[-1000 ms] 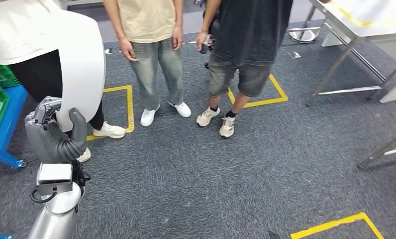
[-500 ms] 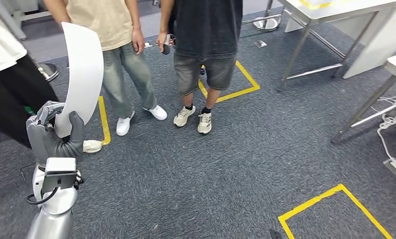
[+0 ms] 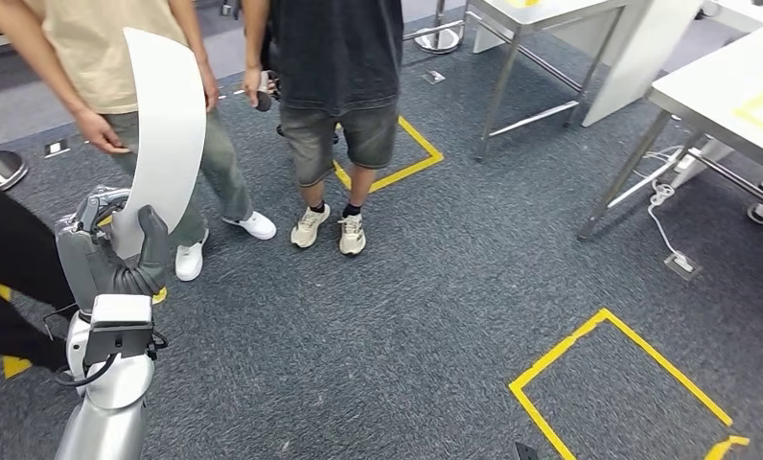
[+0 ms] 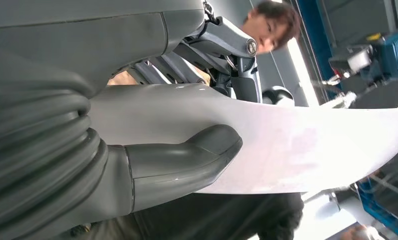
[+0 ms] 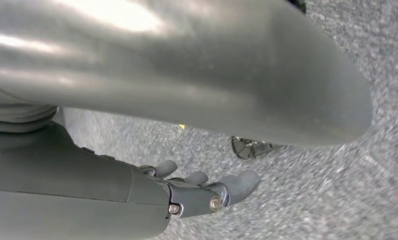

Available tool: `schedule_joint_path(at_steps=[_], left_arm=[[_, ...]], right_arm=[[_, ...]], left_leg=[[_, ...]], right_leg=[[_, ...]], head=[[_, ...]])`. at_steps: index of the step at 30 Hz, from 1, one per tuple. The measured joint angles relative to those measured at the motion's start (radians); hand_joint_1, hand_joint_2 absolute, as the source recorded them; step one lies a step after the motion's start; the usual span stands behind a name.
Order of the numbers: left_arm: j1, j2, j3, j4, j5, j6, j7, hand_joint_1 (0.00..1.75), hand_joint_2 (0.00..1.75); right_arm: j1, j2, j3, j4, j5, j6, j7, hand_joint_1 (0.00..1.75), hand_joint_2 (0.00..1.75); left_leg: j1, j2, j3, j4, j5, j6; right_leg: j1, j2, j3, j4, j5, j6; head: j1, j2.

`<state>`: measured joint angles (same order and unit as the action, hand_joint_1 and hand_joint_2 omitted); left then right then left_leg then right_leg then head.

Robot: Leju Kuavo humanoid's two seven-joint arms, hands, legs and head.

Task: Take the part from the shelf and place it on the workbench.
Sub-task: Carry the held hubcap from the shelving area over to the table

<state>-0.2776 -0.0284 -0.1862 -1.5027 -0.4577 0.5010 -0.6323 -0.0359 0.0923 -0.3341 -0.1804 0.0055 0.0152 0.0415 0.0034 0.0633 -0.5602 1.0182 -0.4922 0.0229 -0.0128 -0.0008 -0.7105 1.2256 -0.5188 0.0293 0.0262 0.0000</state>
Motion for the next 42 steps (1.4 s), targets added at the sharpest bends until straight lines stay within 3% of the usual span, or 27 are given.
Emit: schedule_joint_path(at_steps=[2, 3, 4, 6, 7, 9, 11, 13, 14, 15, 17, 19, 20, 21, 22, 24, 26, 28, 29, 31, 33, 35, 36, 37, 39, 41, 42], left_arm=[[-0.005, -0.004, 0.000, -0.001, -0.009, 0.001, 0.004, 1.75, 1.75], [-0.008, -0.006, 0.000, -0.002, -0.013, 0.001, 0.006, 1.75, 1.75], [-0.011, -0.007, 0.000, -0.003, -0.017, 0.000, 0.009, 1.75, 1.75], [-0.018, -0.012, 0.000, -0.004, -0.021, 0.000, 0.011, 1.75, 1.75], [-0.021, -0.014, 0.000, -0.005, -0.023, -0.001, 0.012, 1.75, 1.75], [-0.024, -0.016, 0.000, -0.008, -0.024, -0.002, 0.012, 1.75, 1.75], [-0.023, -0.016, 0.000, -0.008, -0.024, -0.002, 0.013, 1.75, 1.75], [-0.020, -0.016, 0.000, -0.007, -0.026, -0.002, 0.015, 1.75, 1.75], [-0.019, -0.016, 0.000, -0.007, -0.027, -0.002, 0.015, 1.75, 1.75], [-0.019, -0.016, 0.000, -0.007, -0.029, -0.002, 0.015, 1.75, 1.75], [-0.019, -0.016, 0.001, -0.009, -0.031, -0.001, 0.015, 1.75, 1.75], [-0.016, -0.016, 0.001, -0.011, -0.033, -0.001, 0.017, 1.75, 1.75], [-0.015, -0.016, 0.001, -0.012, -0.034, -0.002, 0.017, 1.75, 1.75], [-0.013, -0.017, 0.001, -0.013, -0.035, -0.002, 0.018, 1.75, 1.75], [-0.012, -0.018, 0.002, -0.014, -0.038, -0.003, 0.018, 1.75, 1.75], [-0.012, -0.022, 0.002, -0.017, -0.041, -0.005, 0.019, 1.75, 1.75], [-0.008, -0.025, 0.003, -0.020, -0.041, -0.013, 0.026, 1.75, 1.75], [0.000, -0.025, 0.004, -0.022, -0.029, -0.038, 0.045, 1.75, 1.75], [0.004, -0.025, 0.006, -0.023, -0.021, -0.052, 0.057, 1.75, 1.75], [0.006, -0.027, 0.010, -0.023, -0.008, -0.071, 0.072, 1.75, 1.75], [0.004, -0.030, 0.015, -0.025, -0.005, -0.085, 0.081, 1.75, 1.75], [0.002, -0.033, 0.018, -0.027, -0.007, -0.101, 0.086, 1.75, 1.75], [0.000, -0.034, 0.019, -0.028, -0.012, -0.108, 0.088, 1.75, 1.75], [-0.003, -0.036, 0.019, -0.030, -0.018, -0.116, 0.089, 1.75, 1.75], [-0.009, -0.039, 0.019, -0.035, -0.030, -0.128, 0.089, 1.75, 1.75], [-0.013, -0.039, 0.019, -0.037, -0.035, -0.135, 0.088, 1.75, 1.75], [-0.014, -0.039, 0.019, -0.037, -0.035, -0.137, 0.088, 1.75, 1.75]], right_arm=[[-0.002, 0.000, -0.001, 0.000, -0.004, -0.002, -0.002, 0.00, 0.00], [-0.004, 0.000, -0.002, 0.000, -0.005, -0.002, -0.002, 0.00, 0.00], [-0.005, 0.000, -0.002, 0.000, -0.006, -0.002, -0.003, 0.00, 0.00], [-0.004, 0.000, -0.002, 0.000, -0.006, 0.000, -0.003, 0.00, 0.00], [-0.003, 0.000, -0.002, 0.000, -0.006, 0.000, -0.002, 0.00, 0.00], [-0.003, 0.000, -0.003, 0.000, -0.006, 0.000, -0.002, 0.00, 0.00], [-0.005, 0.001, -0.003, 0.000, -0.006, 0.001, -0.002, 0.00, 0.00], [-0.005, 0.002, -0.003, 0.000, -0.006, 0.002, -0.001, 0.00, 0.00], [-0.005, 0.002, -0.003, 0.000, -0.006, 0.003, 0.000, 0.00, 0.00], [-0.004, 0.002, -0.003, 0.000, -0.005, 0.003, -0.001, 0.00, 0.00], [-0.005, 0.002, -0.004, 0.000, -0.004, 0.004, -0.003, 0.00, 0.00], [-0.006, 0.002, -0.004, 0.000, -0.002, 0.005, -0.005, 0.00, 0.00], [-0.005, 0.002, -0.004, 0.000, -0.001, 0.005, -0.006, 0.00, 0.00], [-0.003, 0.002, -0.004, 0.000, 0.000, 0.005, -0.006, 0.00, 0.00], [0.000, 0.002, -0.004, 0.000, 0.000, 0.005, -0.006, 0.00, 0.00], [0.002, 0.002, -0.004, 0.000, 0.002, 0.005, -0.005, 0.00, 0.00], [-0.003, 0.003, -0.004, 0.000, 0.003, 0.006, -0.005, 0.00, 0.00], [-0.005, 0.003, -0.004, 0.000, 0.003, 0.008, -0.006, 0.00, 0.00], [-0.004, 0.003, -0.005, 0.000, 0.003, 0.009, -0.007, 0.00, 0.00], [-0.002, 0.003, -0.008, 0.000, 0.003, 0.011, -0.010, 0.00, 0.00], [-0.005, 0.002, -0.011, 0.000, 0.004, 0.015, -0.010, 0.00, 0.00], [-0.006, 0.002, -0.012, 0.000, 0.007, 0.022, -0.007, 0.00, 0.00], [-0.006, 0.002, -0.013, 0.000, 0.008, 0.026, -0.005, 0.00, 0.00], [-0.004, 0.002, -0.015, 0.000, 0.007, 0.028, -0.003, 0.00, 0.00], [-0.003, 0.003, -0.021, 0.000, 0.002, 0.028, -0.003, 0.00, 0.00], [-0.006, 0.003, -0.026, 0.000, -0.004, 0.029, -0.004, 0.00, 0.00], [-0.008, 0.004, -0.028, 0.000, -0.005, 0.030, -0.004, 0.00, 0.00]], left_leg=[[-0.004, 0.022, 0.002, 0.001, -0.002, -0.003], [-0.006, 0.031, 0.002, 0.002, -0.004, -0.007], [-0.007, 0.040, 0.003, 0.001, -0.005, -0.012], [-0.008, 0.057, 0.007, -0.001, -0.006, -0.022], [-0.007, 0.052, 0.008, 0.002, -0.011, -0.028], [-0.004, 0.003, -0.013, 0.056, -0.048, -0.038], [0.000, -0.049, -0.075, 0.189, -0.112, -0.045], [0.003, -0.060, -0.125, 0.286, -0.137, -0.049], [0.005, -0.061, -0.125, 0.279, -0.119, -0.050], [0.008, -0.065, -0.107, 0.236, -0.085, -0.051], [0.016, -0.101, -0.046, 0.099, -0.019, -0.055], [0.020, -0.136, -0.009, 0.020, 0.001, -0.051], [0.018, -0.140, -0.006, 0.013, -0.003, -0.045], [0.016, -0.129, -0.007, 0.013, -0.001, -0.036], [0.015, -0.117, -0.007, 0.010, 0.002, -0.028], [0.014, -0.093, -0.006, 0.004, 0.007, -0.013], [0.010, -0.066, -0.006, 0.002, 0.008, -0.004], [0.005, -0.035, -0.006, 0.002, 0.005, 0.000], [0.003, -0.021, -0.006, 0.002, 0.004, 0.001], [0.001, 0.005, -0.004, 0.003, 0.002, 0.001], [-0.004, 0.027, -0.002, 0.004, -0.001, -0.005], [-0.007, 0.045, 0.000, 0.003, -0.003, -0.014], [-0.007, 0.054, 0.002, 0.001, -0.003, -0.019], [-0.006, 0.057, 0.004, 0.001, -0.006, -0.024], [-0.003, 0.021, -0.007, 0.034, -0.032, -0.034], [0.000, -0.037, -0.054, 0.143, -0.090, -0.042], [0.002, -0.052, -0.088, 0.213, -0.119, -0.044]], right_leg=[[0.009, -0.044, 0.082, -0.141, 0.046, -0.011], [0.014, -0.059, 0.106, -0.187, 0.057, -0.017], [0.019, -0.066, 0.116, -0.210, 0.060, -0.022], [0.020, -0.044, 0.113, -0.215, 0.064, -0.030], [0.018, -0.034, 0.115, -0.219, 0.066, -0.034], [0.009, -0.013, 0.119, -0.227, 0.073, -0.044], [0.006, 0.010, 0.119, -0.228, 0.074, -0.049], [0.005, 0.037, 0.119, -0.226, 0.075, -0.050], [0.003, 0.050, 0.119, -0.224, 0.074, -0.049], [0.002, 0.065, 0.119, -0.222, 0.073, -0.047], [-0.002, 0.092, 0.117, -0.214, 0.070, -0.037], [-0.004, 0.117, 0.108, -0.209, 0.071, -0.022], [-0.006, 0.129, 0.102, -0.210, 0.075, -0.014], [-0.009, 0.139, 0.098, -0.213, 0.079, -0.007], [-0.010, 0.133, 0.095, -0.212, 0.079, -0.002], [-0.006, 0.080, 0.073, -0.169, 0.053, 0.005], [-0.002, 0.021, 0.015, -0.048, -0.010, 0.006], [-0.001, 0.009, -0.036, 0.065, -0.051, 0.006], [-0.001, 0.008, -0.039, 0.075, -0.047, 0.004], [0.002, -0.007, 0.020, -0.027, 0.007, -0.003], [0.013, -0.047, 0.094, -0.164, 0.051, -0.015], [0.023, -0.061, 0.115, -0.213, 0.059, -0.025], [0.024, -0.049, 0.113, -0.214, 0.062, -0.029], [0.020, -0.038, 0.114, -0.218, 0.064, -0.034], [0.011, -0.017, 0.120, -0.227, 0.070, -0.044], [0.005, 0.004, 0.124, -0.231, 0.073, -0.050], [0.004, 0.017, 0.124, -0.231, 0.074, -0.051]], head=[[0.000, 0.000], [0.000, 0.000], [0.000, 0.000], [0.000, 0.000], [-0.001, 0.000], [-0.001, 0.000], [-0.002, 0.000], [-0.002, 0.000], [-0.002, 0.000], [-0.002, 0.000], [-0.002, 0.000], [-0.002, 0.000], [-0.002, 0.000], [-0.002, 0.000], [-0.002, 0.000], [0.001, 0.000], [0.004, 0.000], [0.004, 0.000], [0.004, 0.000], [0.004, 0.000], [0.004, 0.000], [0.004, 0.000], [0.004, 0.000], [0.004, 0.000], [0.002, 0.000], [0.000, 0.000], [0.000, 0.000]])
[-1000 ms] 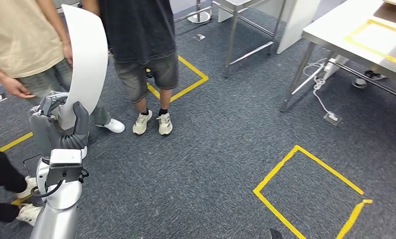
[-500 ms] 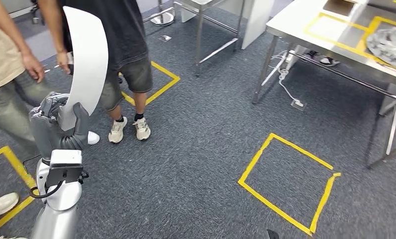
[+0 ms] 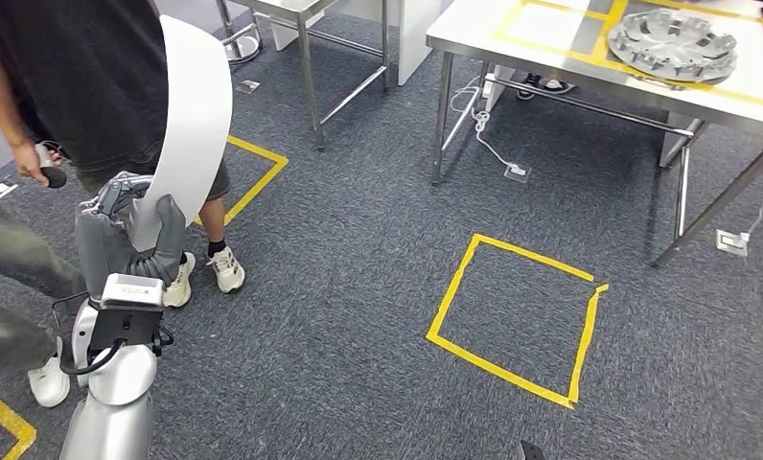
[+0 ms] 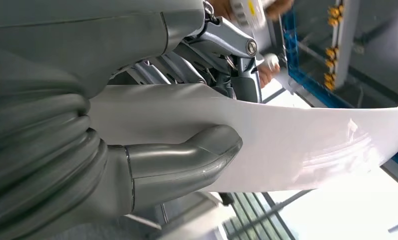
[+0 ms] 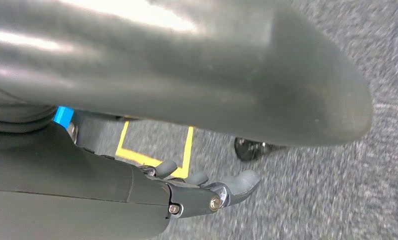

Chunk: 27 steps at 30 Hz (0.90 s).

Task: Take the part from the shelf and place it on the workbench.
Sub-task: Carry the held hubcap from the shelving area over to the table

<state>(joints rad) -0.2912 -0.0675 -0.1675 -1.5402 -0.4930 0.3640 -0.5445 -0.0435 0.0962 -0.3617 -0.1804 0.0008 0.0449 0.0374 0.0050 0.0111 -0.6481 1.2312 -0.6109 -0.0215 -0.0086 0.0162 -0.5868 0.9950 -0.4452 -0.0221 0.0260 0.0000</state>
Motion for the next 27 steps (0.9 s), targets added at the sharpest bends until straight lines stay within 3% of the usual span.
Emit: schedule_joint_path(at_steps=[1, 2, 3, 4, 6, 8, 10, 11, 13, 14, 15, 17, 18, 19, 21, 23, 25, 26, 27], left_arm=[[0.000, 0.000, 0.000, 0.000, -0.001, -0.002, 0.001, 1.75, 1.75], [0.000, 0.000, 0.000, 0.000, -0.002, -0.004, 0.002, 1.75, 1.75], [-0.001, 0.000, 0.000, 0.000, -0.004, -0.006, 0.003, 1.75, 1.75], [-0.002, 0.000, 0.000, 0.000, -0.006, -0.008, 0.004, 1.75, 1.75], [-0.003, 0.000, 0.000, -0.001, -0.009, -0.010, 0.005, 1.75, 1.75], [-0.002, 0.000, 0.001, 0.000, -0.009, -0.010, 0.005, 1.75, 1.75], [-0.002, -0.001, 0.002, 0.000, -0.010, -0.011, 0.005, 1.75, 1.75], [-0.004, -0.003, 0.002, 0.000, -0.010, -0.011, 0.006, 1.75, 1.75], [-0.009, -0.007, 0.003, 0.000, -0.010, -0.011, 0.005, 1.75, 1.75], [-0.010, -0.007, 0.004, 0.000, -0.010, -0.011, 0.005, 1.75, 1.75], [-0.010, -0.008, 0.005, 0.002, -0.010, -0.012, 0.005, 1.75, 1.75], [-0.008, -0.007, 0.007, 0.006, -0.010, -0.012, 0.006, 1.75, 1.75], [-0.007, -0.007, 0.008, 0.008, -0.009, -0.011, 0.006, 1.75, 1.75], [-0.007, -0.007, 0.008, 0.008, -0.009, -0.008, 0.005, 1.75, 1.75], [-0.003, -0.007, 0.008, 0.004, -0.007, 0.002, 0.000, 1.75, 1.75], [0.007, -0.005, 0.009, -0.007, -0.001, 0.013, -0.009, 1.75, 1.75], [0.022, -0.003, 0.010, -0.015, 0.006, 0.017, -0.015, 1.75, 1.75], [0.027, -0.002, 0.010, -0.017, 0.008, 0.017, -0.016, 1.75, 1.75], [0.031, -0.001, 0.010, -0.019, 0.008, 0.017, -0.017, 1.75, 1.75]], right_arm=[[-0.001, 0.000, 0.000, 0.000, 0.000, 0.001, 0.000, 0.00, 0.00], [0.000, 0.001, -0.001, 0.000, 0.002, 0.001, -0.001, 0.00, 0.00], [0.001, 0.001, -0.001, 0.000, 0.004, 0.002, -0.001, 0.00, 0.00], [0.002, 0.001, -0.001, 0.000, 0.006, 0.002, -0.002, 0.00, 0.00], [0.002, 0.001, -0.001, 0.000, 0.008, 0.002, -0.003, 0.00, 0.00], [0.002, 0.001, -0.001, 0.000, 0.009, 0.001, -0.003, 0.00, 0.00], [0.006, 0.001, -0.001, 0.000, 0.009, 0.000, -0.002, 0.00, 0.00], [0.008, 0.001, -0.002, 0.000, 0.009, 0.000, -0.001, 0.00, 0.00], [0.008, 0.002, -0.003, 0.000, 0.009, -0.001, 0.000, 0.00, 0.00], [0.006, 0.002, -0.004, 0.000, 0.010, -0.001, 0.002, 0.00, 0.00], [0.004, 0.002, -0.005, 0.000, 0.010, -0.001, 0.003, 0.00, 0.00], [0.004, 0.002, -0.006, 0.000, 0.015, -0.001, 0.006, 0.00, 0.00], [0.005, 0.002, -0.006, 0.000, 0.019, -0.002, 0.008, 0.00, 0.00], [0.006, 0.003, -0.006, 0.000, 0.023, -0.002, 0.011, 0.00, 0.00], [0.006, 0.003, -0.006, 0.000, 0.032, -0.003, 0.019, 0.00, 0.00], [0.004, 0.003, -0.006, 0.000, 0.036, -0.005, 0.030, 0.00, 0.00], [0.006, 0.003, -0.006, 0.000, 0.037, -0.008, 0.040, 0.00, 0.00], [0.009, 0.004, -0.006, 0.000, 0.037, -0.009, 0.043, 0.00, 0.00], [0.011, 0.004, -0.006, 0.000, 0.037, -0.010, 0.045, 0.00, 0.00]], left_leg=[[0.001, -0.005, -0.026, 0.052, -0.014, -0.002], [0.002, -0.007, -0.039, 0.073, -0.009, -0.003], [0.004, -0.010, -0.031, 0.050, 0.016, -0.004], [0.006, -0.018, -0.007, -0.007, 0.055, -0.005], [0.014, -0.064, 0.052, -0.140, 0.112, -0.006], [0.017, -0.094, 0.078, -0.198, 0.122, -0.001], [0.012, -0.079, 0.077, -0.201, 0.124, 0.013], [0.012, -0.067, 0.077, -0.203, 0.126, 0.020], [0.013, -0.041, 0.078, -0.211, 0.131, 0.033], [0.012, -0.025, 0.078, -0.212, 0.131, 0.038], [0.010, -0.010, 0.078, -0.213, 0.131, 0.041], [0.006, 0.022, 0.077, -0.212, 0.129, 0.044], [0.005, 0.035, 0.077, -0.212, 0.128, 0.045], [0.005, 0.048, 0.078, -0.212, 0.128, 0.045], [0.002, 0.071, 0.081, -0.212, 0.125, 0.041], [-0.002, 0.090, 0.084, -0.212, 0.121, 0.031], [-0.003, 0.108, 0.090, -0.215, 0.120, 0.020], [-0.002, 0.105, 0.091, -0.214, 0.117, 0.014], [0.000, 0.086, 0.088, -0.204, 0.108, 0.008]], right_leg=[[0.000, 0.014, 0.000, 0.001, 0.000, 0.000], [-0.001, 0.029, 0.000, 0.002, 0.000, 0.000], [-0.002, 0.044, 0.000, 0.004, -0.001, 0.002], [-0.004, 0.058, 0.001, 0.007, -0.002, 0.004], [-0.006, 0.086, -0.003, 0.016, -0.005, 0.015], [-0.008, 0.110, -0.014, 0.020, -0.003, 0.030], [-0.012, 0.132, -0.024, 0.015, 0.005, 0.045], [-0.013, 0.124, -0.028, 0.018, 0.004, 0.050], [-0.008, 0.067, -0.054, 0.068, -0.025, 0.056], [-0.006, 0.028, -0.084, 0.130, -0.057, 0.058], [-0.005, 0.006, -0.119, 0.204, -0.091, 0.059], [-0.005, -0.010, -0.171, 0.314, -0.126, 0.060], [-0.005, -0.011, -0.168, 0.312, -0.115, 0.058], [-0.004, -0.015, -0.142, 0.266, -0.088, 0.055], [0.003, -0.049, -0.057, 0.115, -0.030, 0.044], [0.014, -0.076, -0.009, 0.022, -0.009, 0.031], [0.018, -0.062, -0.009, 0.011, -0.010, 0.021], [0.015, -0.052, -0.007, 0.008, -0.008, 0.017], [0.011, -0.042, -0.005, 0.004, -0.004, 0.011]], head=[[0.000, 0.000], [0.000, 0.000], [0.000, 0.000], [0.000, 0.000], [0.000, 0.000], [0.000, 0.000], [-0.001, 0.000], [0.000, 0.000], [0.003, 0.000], [0.005, 0.000], [0.006, 0.000], [0.006, 0.000], [0.006, 0.000], [0.006, 0.000], [0.007, 0.000], [0.006, 0.000], [0.006, 0.000], [0.006, 0.000], [0.006, 0.000]])
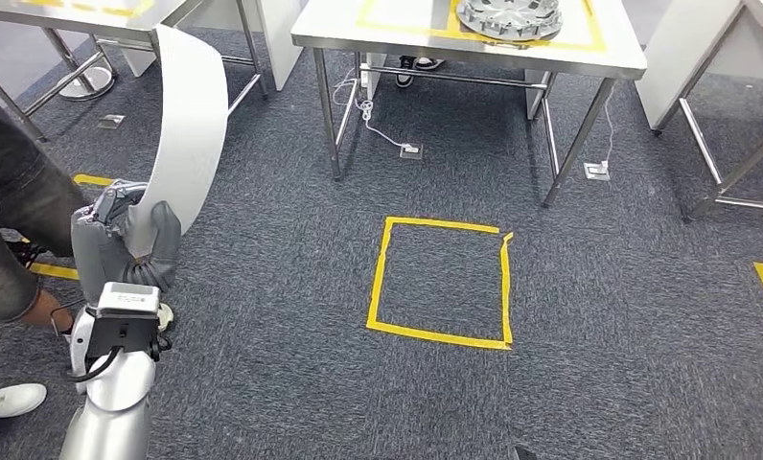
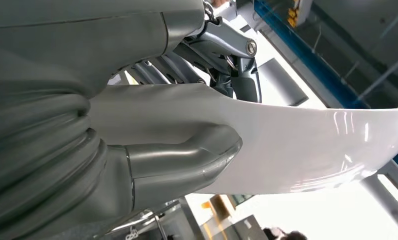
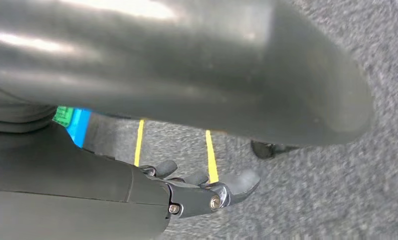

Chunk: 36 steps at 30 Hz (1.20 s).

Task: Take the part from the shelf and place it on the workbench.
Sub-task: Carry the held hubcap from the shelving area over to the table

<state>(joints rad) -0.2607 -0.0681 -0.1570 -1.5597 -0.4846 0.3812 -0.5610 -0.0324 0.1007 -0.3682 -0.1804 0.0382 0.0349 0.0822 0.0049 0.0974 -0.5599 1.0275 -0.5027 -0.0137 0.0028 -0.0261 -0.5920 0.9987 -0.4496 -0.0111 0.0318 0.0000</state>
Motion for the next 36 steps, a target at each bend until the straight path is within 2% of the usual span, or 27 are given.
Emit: schedule_joint_path(at_steps=[1, 2, 3, 4, 5, 6, 7, 8, 9, 10, 12, 14, 15, 16, 18, 19, 20, 21, 22, 24, 25, 27, 29, 32, 34, 35, 36], left_arm=[[0.002, 0.002, 0.000, -0.003, 0.000, 0.000, -0.001, 1.75, 1.75], [0.006, 0.005, 0.001, -0.005, 0.001, 0.001, -0.001, 1.75, 1.75], [0.011, 0.007, 0.002, -0.006, 0.001, 0.001, -0.001, 1.75, 1.75], [0.017, 0.010, 0.002, -0.006, 0.002, 0.001, 0.000, 1.75, 1.75], [0.023, 0.013, 0.003, -0.006, 0.002, 0.001, 0.003, 1.75, 1.75], [0.027, 0.015, 0.003, -0.006, 0.002, 0.001, 0.009, 1.75, 1.75], [0.029, 0.018, 0.003, -0.006, 0.000, 0.002, 0.020, 1.75, 1.75], [0.031, 0.022, 0.004, -0.006, -0.002, 0.002, 0.032, 1.75, 1.75], [0.033, 0.026, 0.005, -0.005, -0.003, 0.003, 0.043, 1.75, 1.75], [0.035, 0.030, 0.007, -0.003, -0.001, 0.002, 0.048, 1.75, 1.75], [0.032, 0.036, 0.012, 0.008, 0.013, -0.002, 0.039, 1.75, 1.75], [0.014, 0.038, 0.013, 0.034, 0.035, -0.005, 0.014, 1.75, 1.75], [0.002, 0.038, 0.013, 0.048, 0.045, -0.004, 0.002, 1.75, 1.75], [-0.010, 0.037, 0.013, 0.062, 0.054, -0.001, -0.010, 1.75, 1.75], [-0.027, 0.036, 0.013, 0.084, 0.065, 0.008, -0.026, 1.75, 1.75], [-0.031, 0.036, 0.013, 0.094, 0.067, 0.012, -0.031, 1.75, 1.75], [-0.034, 0.036, 0.013, 0.102, 0.068, 0.015, -0.035, 1.75, 1.75], [-0.035, 0.036, 0.013, 0.107, 0.068, 0.018, -0.037, 1.75, 1.75], [-0.037, 0.035, 0.013, 0.110, 0.068, 0.021, -0.039, 1.75, 1.75], [-0.044, 0.034, 0.013, 0.111, 0.067, 0.028, -0.041, 1.75, 1.75], [-0.049, 0.033, 0.013, 0.111, 0.067, 0.031, -0.042, 1.75, 1.75], [-0.058, 0.033, 0.013, 0.110, 0.067, 0.036, -0.041, 1.75, 1.75], [-0.062, 0.033, 0.013, 0.108, 0.067, 0.038, -0.040, 1.75, 1.75], [-0.065, 0.033, 0.013, 0.100, 0.067, 0.043, -0.039, 1.75, 1.75], [-0.070, 0.031, 0.012, 0.090, 0.067, 0.045, -0.038, 1.75, 1.75], [-0.077, 0.029, 0.012, 0.088, 0.067, 0.045, -0.037, 1.75, 1.75], [-0.084, 0.026, 0.012, 0.088, 0.067, 0.044, -0.034, 1.75, 1.75]], right_arm=[[0.000, 0.000, 0.000, 0.000, 0.000, -0.001, 0.000, 0.00, 0.00], [-0.001, 0.001, 0.000, 0.000, 0.000, -0.001, 0.001, 0.00, 0.00], [-0.004, 0.002, 0.000, 0.000, 0.000, -0.001, 0.001, 0.00, 0.00], [-0.005, 0.003, 0.000, 0.000, 0.001, -0.001, 0.001, 0.00, 0.00], [-0.005, 0.003, 0.000, 0.000, 0.001, -0.001, 0.003, 0.00, 0.00], [-0.004, 0.004, 0.000, 0.000, 0.002, -0.001, 0.008, 0.00, 0.00], [-0.003, 0.005, 0.000, 0.000, 0.004, -0.003, 0.016, 0.00, 0.00], [-0.002, 0.005, 0.000, 0.000, 0.006, -0.006, 0.026, 0.00, 0.00], [-0.002, 0.006, 0.000, 0.000, 0.008, -0.010, 0.038, 0.00, 0.00], [-0.002, 0.007, 0.000, 0.000, 0.009, -0.015, 0.047, 0.00, 0.00], [0.000, 0.009, -0.002, 0.000, 0.004, -0.025, 0.049, 0.00, 0.00], [0.006, 0.010, -0.007, 0.000, -0.004, -0.033, 0.024, 0.00, 0.00], [0.009, 0.011, -0.011, 0.000, -0.007, -0.034, 0.006, 0.00, 0.00], [0.008, 0.011, -0.014, 0.000, -0.010, -0.033, -0.010, 0.00, 0.00], [0.002, 0.012, -0.019, 0.000, -0.013, -0.026, -0.031, 0.00, 0.00], [-0.001, 0.012, -0.019, 0.000, -0.013, -0.022, -0.037, 0.00, 0.00], [-0.002, 0.012, -0.020, 0.000, -0.012, -0.019, -0.042, 0.00, 0.00], [-0.003, 0.012, -0.020, 0.000, -0.010, -0.016, -0.046, 0.00, 0.00], [-0.002, 0.012, -0.021, 0.000, -0.008, -0.015, -0.048, 0.00, 0.00], [-0.002, 0.011, -0.022, 0.000, -0.001, -0.016, -0.050, 0.00, 0.00], [-0.003, 0.011, -0.022, 0.000, 0.003, -0.016, -0.051, 0.00, 0.00], [-0.003, 0.010, -0.022, 0.000, 0.009, -0.017, -0.050, 0.00, 0.00], [-0.003, 0.009, -0.022, 0.000, 0.014, -0.017, -0.049, 0.00, 0.00], [-0.004, 0.009, -0.023, 0.000, 0.024, -0.015, -0.044, 0.00, 0.00], [-0.005, 0.008, -0.023, 0.000, 0.028, -0.014, -0.041, 0.00, 0.00], [-0.005, 0.008, -0.023, -0.001, 0.028, -0.013, -0.041, 0.00, 0.00], [-0.006, 0.008, -0.023, -0.001, 0.029, -0.012, -0.042, 0.00, 0.00]], left_leg=[[0.002, -0.027, -0.012, 0.028, -0.019, -0.005], [0.004, -0.059, -0.035, 0.079, -0.047, -0.010], [0.005, -0.081, -0.066, 0.145, -0.079, -0.013], [0.005, -0.090, -0.098, 0.211, -0.106, -0.015], [0.006, -0.093, -0.122, 0.257, -0.118, -0.017], [0.006, -0.094, -0.129, 0.267, -0.108, -0.018], [0.008, -0.098, -0.115, 0.234, -0.079, -0.019], [0.011, -0.108, -0.086, 0.170, -0.040, -0.020], [0.015, -0.133, -0.053, 0.100, -0.011, -0.021], [0.018, -0.155, -0.025, 0.042, 0.008, -0.019], [0.018, -0.178, -0.005, -0.001, 0.012, -0.009], [0.015, -0.161, -0.005, -0.005, 0.017, 0.007], [0.016, -0.154, -0.005, -0.008, 0.020, 0.015], [0.018, -0.146, -0.004, -0.011, 0.023, 0.021], [0.018, -0.126, -0.002, -0.014, 0.024, 0.030], [0.016, -0.116, -0.003, -0.013, 0.023, 0.032], [0.015, -0.106, -0.003, -0.013, 0.022, 0.033], [0.014, -0.098, -0.003, -0.013, 0.021, 0.033], [0.014, -0.092, -0.002, -0.012, 0.021, 0.033], [0.014, -0.085, 0.000, -0.012, 0.018, 0.029], [0.012, -0.083, 0.000, -0.011, 0.016, 0.025], [0.007, -0.080, 0.001, -0.010, 0.013, 0.017], [0.005, -0.079, 0.002, -0.011, 0.012, 0.017], [0.000, -0.080, 0.008, -0.027, 0.017, 0.025], [0.007, -0.077, 0.036, -0.075, 0.036, 0.033], [0.012, -0.076, 0.052, -0.100, 0.047, 0.034], [0.019, -0.074, 0.065, -0.118, 0.056, 0.032]], right_leg=[[-0.004, 0.009, 0.003, -0.004, 0.003, -0.005], [-0.008, 0.019, 0.005, -0.006, 0.005, -0.010], [-0.009, 0.030, 0.005, -0.006, 0.005, -0.013], [-0.009, 0.043, 0.005, -0.006, 0.005, -0.014], [-0.009, 0.057, 0.005, -0.005, 0.005, -0.014], [-0.010, 0.071, 0.005, -0.003, 0.005, -0.014], [-0.011, 0.086, 0.005, 0.000, 0.004, -0.012], [-0.013, 0.100, 0.005, 0.004, 0.002, -0.009], [-0.014, 0.115, 0.003, 0.008, 0.000, -0.004], [-0.015, 0.128, 0.000, 0.013, -0.002, 0.002], [-0.017, 0.148, -0.008, 0.015, 0.001, 0.016], [-0.021, 0.159, -0.014, 0.012, 0.005, 0.029], [-0.021, 0.146, -0.019, 0.018, 0.001, 0.034], [-0.019, 0.122, -0.030, 0.041, -0.013, 0.039], [-0.015, 0.061, -0.083, 0.149, -0.068, 0.046], [-0.016, 0.044, -0.119, 0.220, -0.098, 0.049], [-0.017, 0.037, -0.147, 0.275, -0.115, 0.050], [-0.018, 0.034, -0.159, 0.299, -0.115, 0.051], [-0.018, 0.033, -0.150, 0.281, -0.096, 0.050], [-0.017, 0.029, -0.082, 0.149, -0.031, 0.044], [-0.015, 0.026, -0.048, 0.083, -0.009, 0.038], [-0.011, 0.023, -0.012, 0.012, 0.006, 0.030], [-0.011, 0.025, -0.012, 0.007, 0.007, 0.029], [-0.017, 0.026, -0.006, -0.005, 0.013, 0.032], [-0.017, 0.026, 0.002, -0.013, 0.012, 0.032], [-0.015, 0.027, -0.003, 0.002, 0.002, 0.034], [-0.015, 0.029, -0.021, 0.043, -0.019, 0.036]], head=[[0.000, 0.000], [-0.001, 0.000], [-0.001, 0.000], [-0.001, 0.000], [-0.001, 0.000], [-0.001, 0.000], [-0.002, 0.000], [-0.002, 0.000], [-0.002, 0.000], [-0.002, 0.000], [-0.003, 0.000], [-0.003, 0.000], [-0.002, 0.000], [0.001, 0.000], [0.007, 0.000], [0.008, 0.000], [0.008, 0.000], [0.008, 0.000], [0.008, 0.000], [0.008, 0.000], [0.008, 0.000], [0.008, 0.000], [0.007, 0.000], [0.005, 0.000], [0.003, 0.000], [0.003, 0.000], [0.004, 0.000]])
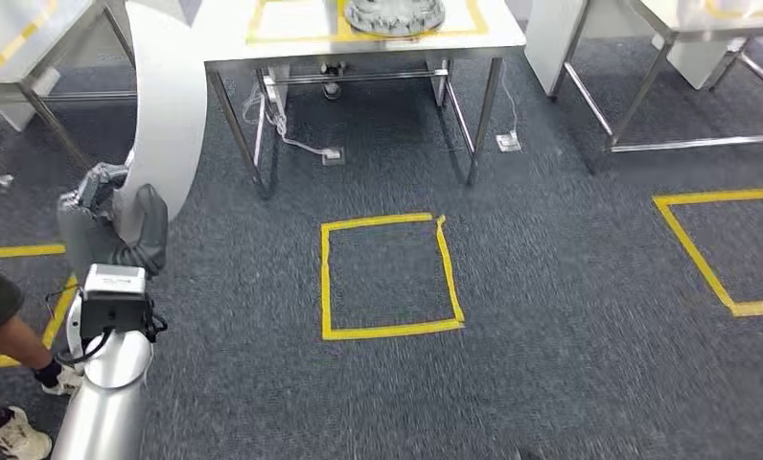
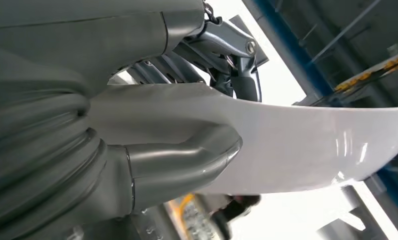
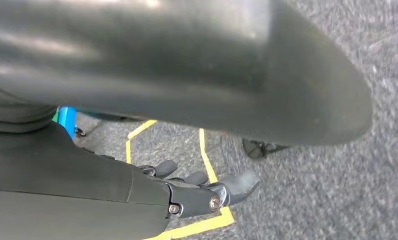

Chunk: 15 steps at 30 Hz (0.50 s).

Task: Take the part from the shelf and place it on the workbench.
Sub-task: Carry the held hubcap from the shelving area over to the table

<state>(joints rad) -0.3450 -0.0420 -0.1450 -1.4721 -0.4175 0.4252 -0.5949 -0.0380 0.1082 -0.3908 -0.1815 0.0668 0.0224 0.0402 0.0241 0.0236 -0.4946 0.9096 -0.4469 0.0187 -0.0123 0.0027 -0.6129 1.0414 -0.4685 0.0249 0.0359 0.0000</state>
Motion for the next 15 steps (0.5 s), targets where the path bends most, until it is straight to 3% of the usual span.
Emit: schedule_joint_path(at_steps=[2, 3, 4, 5, 6, 7, 8, 10, 12, 14, 15], left_arm=[[-0.012, -0.005, -0.001, 0.003, 0.000, -0.003, 0.006, 1.75, 1.75], [-0.014, -0.007, -0.001, 0.005, 0.000, -0.005, 0.008, 1.75, 1.75], [-0.014, -0.008, -0.002, 0.007, 0.000, -0.006, 0.010, 1.75, 1.75], [-0.014, -0.009, -0.002, 0.009, 0.000, -0.007, 0.011, 1.75, 1.75], [-0.014, -0.009, -0.002, 0.011, 0.000, -0.007, 0.012, 1.75, 1.75], [-0.016, -0.009, -0.002, 0.012, 0.001, -0.007, 0.012, 1.75, 1.75], [-0.017, -0.009, -0.002, 0.012, 0.001, -0.007, 0.013, 1.75, 1.75], [-0.021, -0.009, -0.003, 0.012, 0.001, -0.007, 0.012, 1.75, 1.75], [-0.022, -0.009, -0.006, 0.012, 0.001, -0.007, 0.012, 1.75, 1.75], [-0.023, -0.007, -0.009, 0.011, 0.004, -0.006, 0.012, 1.75, 1.75], [-0.023, -0.006, -0.010, 0.011, 0.006, -0.004, 0.012, 1.75, 1.75]], right_arm=[[-0.001, -0.001, 0.000, 0.000, -0.002, 0.002, -0.005, 0.00, 0.00], [0.000, -0.002, 0.000, 0.000, -0.003, 0.003, -0.008, 0.00, 0.00], [0.000, -0.003, 0.000, 0.000, -0.003, 0.003, -0.011, 0.00, 0.00], [0.000, -0.004, 0.000, 0.000, -0.003, 0.005, -0.014, 0.00, 0.00], [0.000, -0.005, 0.000, 0.000, -0.003, 0.006, -0.016, 0.00, 0.00], [0.000, -0.005, 0.000, 0.000, -0.002, 0.008, -0.017, 0.00, 0.00], [0.000, -0.002, 0.000, 0.000, -0.001, 0.010, -0.017, 0.00, 0.00], [0.000, 0.000, -0.001, 0.000, 0.000, 0.011, -0.018, 0.00, 0.00], [0.000, -0.003, -0.001, -0.001, 0.001, 0.010, -0.018, 0.00, 0.00], [0.000, -0.003, -0.001, -0.001, 0.003, 0.004, -0.016, 0.00, 0.00], [0.000, -0.004, -0.001, -0.001, 0.004, -0.002, -0.014, 0.00, 0.00]], left_leg=[[0.006, 0.001, 0.006, -0.007, 0.002, -0.007], [0.010, 0.001, 0.006, -0.005, 0.000, -0.013], [0.016, 0.001, 0.007, -0.001, -0.004, -0.020], [0.024, 0.001, 0.007, 0.006, -0.010, -0.031], [0.034, 0.001, 0.007, 0.018, -0.019, -0.044], [0.040, 0.000, 0.004, 0.034, -0.031, -0.060], [0.045, -0.001, -0.002, 0.052, -0.043, -0.074], [0.041, -0.003, -0.012, 0.073, -0.058, -0.094], [0.044, -0.005, -0.009, 0.068, -0.060, -0.101], [0.049, -0.007, -0.018, 0.094, -0.077, -0.100], [0.047, -0.009, -0.042, 0.142, -0.100, -0.096]], right_leg=[[-0.008, 0.002, -0.064, 0.126, -0.055, 0.011], [-0.015, 0.002, -0.092, 0.176, -0.071, 0.019], [-0.022, 0.001, -0.104, 0.192, -0.067, 0.027], [-0.030, 0.000, -0.095, 0.170, -0.046, 0.036], [-0.039, -0.003, -0.065, 0.110, -0.010, 0.048], [-0.045, -0.004, -0.036, 0.052, 0.012, 0.061], [-0.050, -0.003, -0.014, 0.007, 0.026, 0.067], [-0.052, 0.003, -0.006, -0.006, 0.013, 0.047], [-0.048, 0.006, -0.009, 0.002, 0.006, 0.012], [-0.040, 0.009, -0.001, -0.004, 0.004, -0.006], [-0.037, 0.010, 0.005, -0.009, 0.004, -0.014]], head=[[0.001, 0.000], [0.001, 0.000], [0.001, 0.000], [0.001, 0.000], [0.001, 0.000], [0.002, 0.000], [0.006, 0.000], [0.006, 0.000], [0.001, 0.000], [0.001, 0.000], [0.001, 0.000]])
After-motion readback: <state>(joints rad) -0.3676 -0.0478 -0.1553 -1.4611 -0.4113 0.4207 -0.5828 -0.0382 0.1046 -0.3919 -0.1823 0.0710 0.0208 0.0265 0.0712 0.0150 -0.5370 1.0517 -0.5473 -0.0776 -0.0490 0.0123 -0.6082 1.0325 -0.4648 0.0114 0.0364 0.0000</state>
